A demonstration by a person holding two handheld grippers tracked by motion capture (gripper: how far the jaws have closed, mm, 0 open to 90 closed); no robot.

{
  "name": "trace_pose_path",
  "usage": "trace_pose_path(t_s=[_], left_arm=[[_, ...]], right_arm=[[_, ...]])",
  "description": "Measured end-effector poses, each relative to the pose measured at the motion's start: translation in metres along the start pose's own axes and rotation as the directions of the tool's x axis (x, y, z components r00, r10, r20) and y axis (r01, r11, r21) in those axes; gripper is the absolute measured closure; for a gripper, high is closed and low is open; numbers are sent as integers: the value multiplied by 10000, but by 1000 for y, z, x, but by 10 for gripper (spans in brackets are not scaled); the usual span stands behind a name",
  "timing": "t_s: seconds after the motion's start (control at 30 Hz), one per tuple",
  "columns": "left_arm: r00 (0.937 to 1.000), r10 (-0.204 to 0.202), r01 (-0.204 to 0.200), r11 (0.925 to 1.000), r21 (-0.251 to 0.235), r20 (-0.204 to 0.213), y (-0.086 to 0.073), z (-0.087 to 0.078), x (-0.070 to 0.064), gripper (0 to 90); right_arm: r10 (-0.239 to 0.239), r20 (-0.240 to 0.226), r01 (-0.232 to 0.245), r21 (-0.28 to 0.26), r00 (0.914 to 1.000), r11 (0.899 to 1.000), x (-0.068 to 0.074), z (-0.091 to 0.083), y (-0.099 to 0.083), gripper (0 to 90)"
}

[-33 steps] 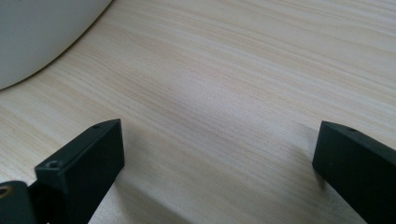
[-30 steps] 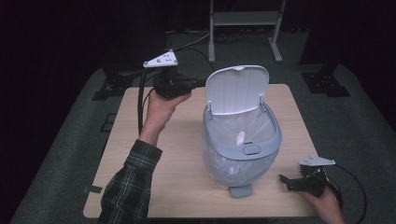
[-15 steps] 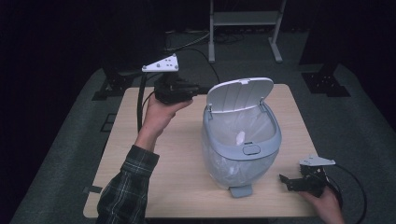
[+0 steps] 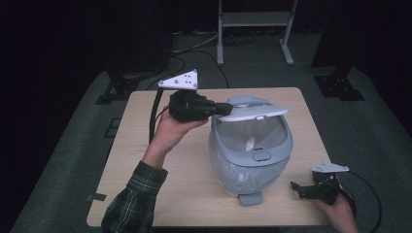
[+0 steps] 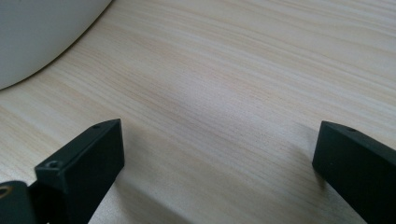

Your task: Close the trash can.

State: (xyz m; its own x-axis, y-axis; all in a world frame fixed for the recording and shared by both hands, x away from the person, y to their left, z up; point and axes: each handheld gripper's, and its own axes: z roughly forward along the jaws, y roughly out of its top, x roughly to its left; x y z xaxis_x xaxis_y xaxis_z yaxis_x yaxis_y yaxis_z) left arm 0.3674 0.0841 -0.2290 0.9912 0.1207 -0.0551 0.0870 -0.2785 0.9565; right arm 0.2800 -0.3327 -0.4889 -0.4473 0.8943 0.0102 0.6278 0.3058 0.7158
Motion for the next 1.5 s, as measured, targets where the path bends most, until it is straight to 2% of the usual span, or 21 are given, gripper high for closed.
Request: trace_pose_path(t_s=[0.27, 0.9, 1.5], left_arm=[[9995, 88, -101, 9991, 417, 310, -2, 16, -11, 897], [9981, 229, -295, 9928, 1160, 576, -1, 40, -27, 895], [9972, 345, -459, 9829, 1782, 668, 2, 57, -42, 896]], right_arm=[[6, -2, -6, 1, 10000, 10000, 0, 0, 0, 11], [19, -7, -19, 10, 10000, 10000, 0, 0, 0, 11], [22, -5, -22, 12, 10000, 10000, 0, 0, 0, 12]])
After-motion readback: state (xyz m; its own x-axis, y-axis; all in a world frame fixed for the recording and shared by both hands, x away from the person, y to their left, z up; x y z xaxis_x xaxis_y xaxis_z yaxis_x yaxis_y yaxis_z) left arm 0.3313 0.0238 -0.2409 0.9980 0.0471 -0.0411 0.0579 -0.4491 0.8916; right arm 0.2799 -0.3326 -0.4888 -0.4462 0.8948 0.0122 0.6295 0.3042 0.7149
